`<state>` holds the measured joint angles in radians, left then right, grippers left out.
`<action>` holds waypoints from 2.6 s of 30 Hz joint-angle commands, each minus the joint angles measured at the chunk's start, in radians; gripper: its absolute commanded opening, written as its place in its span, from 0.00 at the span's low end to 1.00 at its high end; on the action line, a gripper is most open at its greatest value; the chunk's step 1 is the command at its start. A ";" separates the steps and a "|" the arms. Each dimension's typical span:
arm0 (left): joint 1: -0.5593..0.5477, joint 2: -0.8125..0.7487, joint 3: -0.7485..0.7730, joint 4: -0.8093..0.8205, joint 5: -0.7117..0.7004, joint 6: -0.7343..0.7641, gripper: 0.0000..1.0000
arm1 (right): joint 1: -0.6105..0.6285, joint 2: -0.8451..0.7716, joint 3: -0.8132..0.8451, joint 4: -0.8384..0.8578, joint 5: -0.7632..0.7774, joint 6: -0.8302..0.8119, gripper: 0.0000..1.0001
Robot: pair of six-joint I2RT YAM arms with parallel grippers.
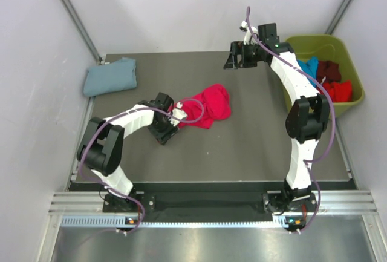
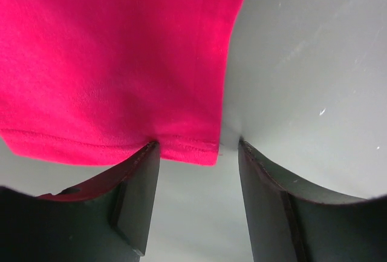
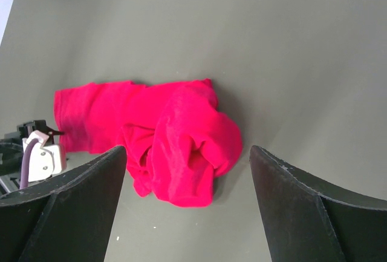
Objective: Fold and stack the t-shirts
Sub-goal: Flatten the tshirt out
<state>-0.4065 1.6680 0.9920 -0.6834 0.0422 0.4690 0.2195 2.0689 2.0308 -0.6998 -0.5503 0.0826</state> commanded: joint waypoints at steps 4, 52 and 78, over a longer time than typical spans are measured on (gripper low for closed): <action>-0.005 0.053 0.034 0.032 0.033 -0.021 0.49 | -0.011 -0.035 0.025 0.017 0.007 -0.017 0.84; 0.063 -0.071 0.177 0.059 -0.094 -0.021 0.00 | 0.107 0.293 0.190 -0.024 0.078 -0.069 0.84; 0.210 -0.142 0.483 0.074 -0.057 -0.035 0.00 | 0.032 -0.226 0.103 -0.055 0.093 -0.208 0.00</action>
<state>-0.2035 1.6184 1.3556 -0.6464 -0.0181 0.4500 0.2642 1.9270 2.1395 -0.7742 -0.4206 -0.0921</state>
